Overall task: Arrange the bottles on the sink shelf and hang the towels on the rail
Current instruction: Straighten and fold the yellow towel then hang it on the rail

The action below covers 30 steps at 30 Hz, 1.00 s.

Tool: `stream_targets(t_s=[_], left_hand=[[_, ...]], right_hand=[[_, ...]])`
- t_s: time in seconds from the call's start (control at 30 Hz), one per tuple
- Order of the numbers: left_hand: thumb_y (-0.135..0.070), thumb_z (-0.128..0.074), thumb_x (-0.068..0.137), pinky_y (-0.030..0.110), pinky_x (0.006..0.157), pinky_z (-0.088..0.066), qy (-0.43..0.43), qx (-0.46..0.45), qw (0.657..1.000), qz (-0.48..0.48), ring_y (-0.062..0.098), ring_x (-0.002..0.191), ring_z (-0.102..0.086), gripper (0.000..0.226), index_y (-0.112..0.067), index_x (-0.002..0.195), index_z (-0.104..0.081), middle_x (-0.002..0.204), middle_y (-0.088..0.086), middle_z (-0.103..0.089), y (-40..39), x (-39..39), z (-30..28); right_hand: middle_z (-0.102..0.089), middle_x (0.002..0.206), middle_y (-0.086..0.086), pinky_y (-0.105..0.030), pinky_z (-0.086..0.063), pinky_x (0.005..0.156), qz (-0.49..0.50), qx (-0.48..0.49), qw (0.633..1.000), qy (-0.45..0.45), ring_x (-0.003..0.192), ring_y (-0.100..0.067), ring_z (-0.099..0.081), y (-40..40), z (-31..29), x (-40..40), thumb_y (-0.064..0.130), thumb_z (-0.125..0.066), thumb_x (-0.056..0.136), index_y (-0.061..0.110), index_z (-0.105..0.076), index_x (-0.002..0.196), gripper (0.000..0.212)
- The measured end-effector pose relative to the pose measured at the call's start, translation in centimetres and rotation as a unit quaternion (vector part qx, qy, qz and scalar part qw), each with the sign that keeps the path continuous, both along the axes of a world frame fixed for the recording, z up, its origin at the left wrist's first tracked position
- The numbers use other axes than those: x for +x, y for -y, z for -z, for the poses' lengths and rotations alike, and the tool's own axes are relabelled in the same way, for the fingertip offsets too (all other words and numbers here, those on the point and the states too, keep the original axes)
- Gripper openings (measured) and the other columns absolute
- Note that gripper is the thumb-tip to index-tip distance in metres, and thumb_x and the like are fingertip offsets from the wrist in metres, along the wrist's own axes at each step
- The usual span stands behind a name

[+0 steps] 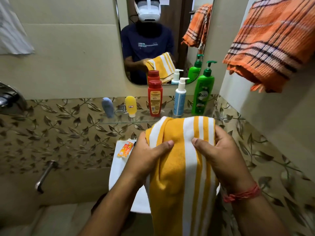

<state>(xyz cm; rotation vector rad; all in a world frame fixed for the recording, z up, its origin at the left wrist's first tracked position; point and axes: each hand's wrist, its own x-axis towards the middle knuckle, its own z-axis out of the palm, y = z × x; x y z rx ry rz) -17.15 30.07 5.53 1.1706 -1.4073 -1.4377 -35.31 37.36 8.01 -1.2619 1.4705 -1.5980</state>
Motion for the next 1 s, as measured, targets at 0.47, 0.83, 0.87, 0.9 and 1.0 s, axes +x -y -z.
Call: stream_targets(t_s=[0.47, 0.83, 0.87, 0.9, 1.0], left_hand=[[-0.022, -0.060, 0.099, 0.040, 0.077, -0.057, -0.202, 0.218, 0.952, -0.073, 0.030, 0.092, -0.073, 0.033, -0.004, 0.126, -0.061, 0.098, 0.013, -0.077, 0.2, -1.4, 2.2], [-0.013, -0.075, 0.082, 0.049, 0.103, -0.052, -0.223, -0.027, 0.974, 0.038, 0.020, 0.126, -0.060, 0.092, -0.047, 0.152, -0.027, 0.149, -0.013, -0.044, -0.9, 1.1, 0.8], [-0.013, -0.075, 0.085, 0.048, 0.105, -0.051, -0.207, -0.063, 0.976, 0.029, 0.016, 0.127, -0.059, 0.091, -0.048, 0.153, -0.026, 0.144, -0.022, -0.043, -0.7, 1.1, 0.1], [-0.012, -0.072, 0.088, 0.045, 0.105, -0.051, -0.187, -0.094, 0.978, 0.029, 0.012, 0.126, -0.059, 0.087, -0.047, 0.154, -0.026, 0.139, -0.029, -0.044, -0.5, 1.2, -0.4], [-0.006, -0.068, 0.088, 0.027, 0.095, -0.054, -0.141, -0.133, 0.979, 0.061, -0.004, 0.119, -0.060, 0.084, -0.039, 0.154, -0.028, 0.121, -0.046, -0.054, -0.2, 1.2, -1.8]], right_hand=[[-0.077, 0.090, -0.003, -0.014, -0.052, 0.059, -0.004, 0.174, 0.984, 0.029, 0.071, -0.002, -0.072, 1.1, 0.8, -0.9, 0.004, -0.062, 0.093, 0.012, -0.068, 0.107, 0.018], [-0.068, 0.126, -0.017, -0.045, -0.059, 0.089, -0.125, 0.066, 0.911, 0.387, 0.111, -0.030, -0.068, 0.2, 1.0, -1.9, 0.026, -0.084, 0.068, 0.011, -0.057, 0.136, 0.074], [-0.067, 0.129, -0.011, -0.040, -0.059, 0.087, -0.141, 0.048, 0.924, 0.352, 0.113, -0.027, -0.068, -0.2, 1.4, -1.9, 0.023, -0.085, 0.069, 0.017, -0.050, 0.142, 0.081], [-0.066, 0.130, -0.006, -0.036, -0.060, 0.084, -0.145, 0.043, 0.941, 0.302, 0.112, -0.024, -0.068, -0.6, 1.6, -1.6, 0.017, -0.080, 0.072, 0.024, -0.043, 0.147, 0.084], [-0.067, 0.125, -0.005, -0.038, -0.060, 0.082, -0.108, 0.019, 0.977, 0.181, 0.104, -0.024, -0.071, -1.4, 1.5, -0.9, -0.001, -0.075, 0.075, 0.038, -0.033, 0.151, 0.095]])
